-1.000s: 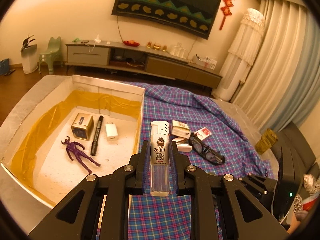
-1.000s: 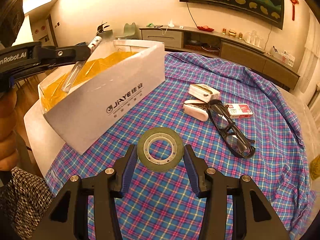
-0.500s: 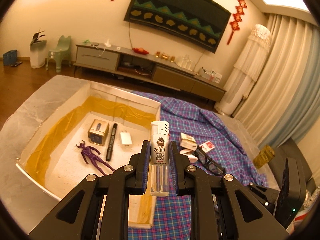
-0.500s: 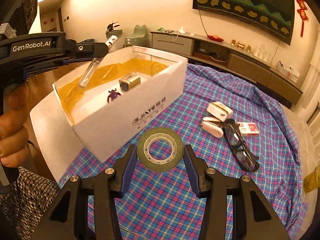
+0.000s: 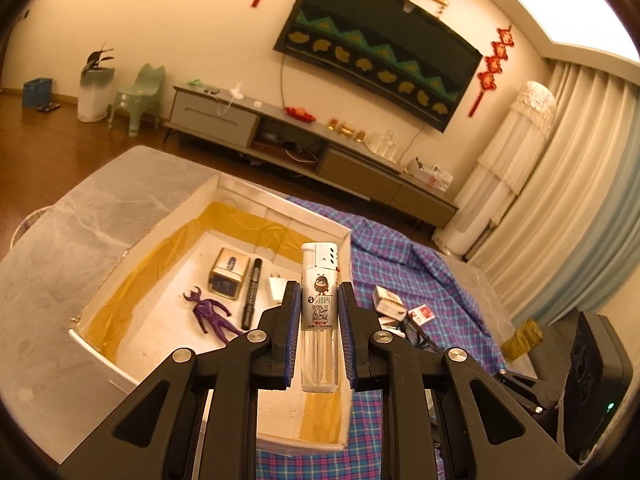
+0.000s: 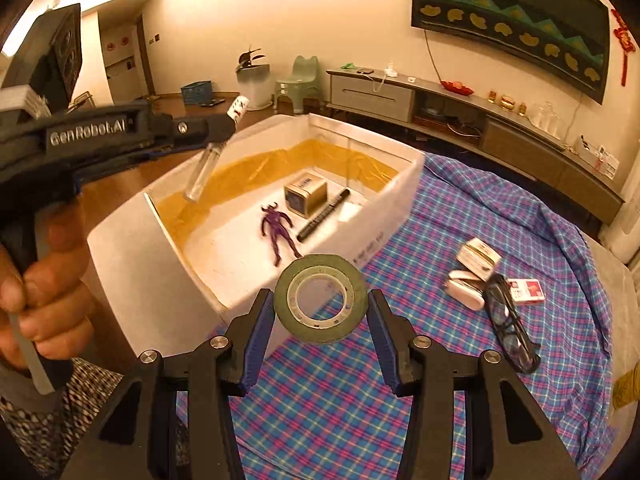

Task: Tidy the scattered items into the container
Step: 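Carry the white glue stick and green tape roll over the cardboard box with both tools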

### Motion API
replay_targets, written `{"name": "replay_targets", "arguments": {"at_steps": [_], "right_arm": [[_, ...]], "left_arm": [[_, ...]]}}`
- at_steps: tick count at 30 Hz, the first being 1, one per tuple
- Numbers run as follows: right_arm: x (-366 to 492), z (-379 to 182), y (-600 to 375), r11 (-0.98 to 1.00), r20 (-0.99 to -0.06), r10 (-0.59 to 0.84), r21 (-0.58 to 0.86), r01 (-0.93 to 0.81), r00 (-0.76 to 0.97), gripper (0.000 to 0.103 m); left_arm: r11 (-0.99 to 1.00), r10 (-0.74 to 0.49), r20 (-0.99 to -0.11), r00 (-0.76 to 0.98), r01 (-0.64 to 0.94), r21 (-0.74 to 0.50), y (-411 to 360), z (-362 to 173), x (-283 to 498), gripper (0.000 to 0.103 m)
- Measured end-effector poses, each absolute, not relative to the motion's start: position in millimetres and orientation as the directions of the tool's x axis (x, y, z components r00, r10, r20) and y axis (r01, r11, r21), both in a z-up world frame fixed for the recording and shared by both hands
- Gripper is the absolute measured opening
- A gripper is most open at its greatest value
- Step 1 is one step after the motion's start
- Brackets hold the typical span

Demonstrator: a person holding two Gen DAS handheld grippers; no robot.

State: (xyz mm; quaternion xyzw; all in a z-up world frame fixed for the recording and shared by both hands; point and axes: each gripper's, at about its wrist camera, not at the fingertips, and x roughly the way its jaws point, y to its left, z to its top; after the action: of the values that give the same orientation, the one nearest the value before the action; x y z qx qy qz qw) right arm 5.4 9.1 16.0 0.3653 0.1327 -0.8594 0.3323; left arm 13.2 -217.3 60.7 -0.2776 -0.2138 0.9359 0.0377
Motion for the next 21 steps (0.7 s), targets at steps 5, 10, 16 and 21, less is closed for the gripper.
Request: {"name": "replay_targets", "arguments": {"at_steps": [5, 10, 16, 21], "right_arm": [[3, 27, -3, -0.729, -0.710, -0.488, 0.010, 0.685, -0.509, 0.049], [-5, 34, -17, -0.714, -0.711, -0.489, -0.006, 0.701, -0.505, 0.049], [-28, 41, -29, -0.707, -0.720, -0.484, -0.012, 0.707, -0.497, 0.049], [-50, 46, -39, -0.708, -0.728, -0.480, -0.008, 0.706, -0.490, 0.049]], "left_arm": [[-0.897, 0.181, -0.506, -0.843, 0.070, -0.437, -228, 58, 12, 0.019], [-0.892, 0.183, -0.531, -0.827, 0.087, -0.443, -231, 49, 9, 0.019], [-0.896, 0.197, -0.588, -0.784, 0.100, -0.433, -223, 33, -2, 0.019], [-0.899, 0.210, -0.612, -0.763, 0.096, -0.428, -218, 23, -6, 0.019]]}}
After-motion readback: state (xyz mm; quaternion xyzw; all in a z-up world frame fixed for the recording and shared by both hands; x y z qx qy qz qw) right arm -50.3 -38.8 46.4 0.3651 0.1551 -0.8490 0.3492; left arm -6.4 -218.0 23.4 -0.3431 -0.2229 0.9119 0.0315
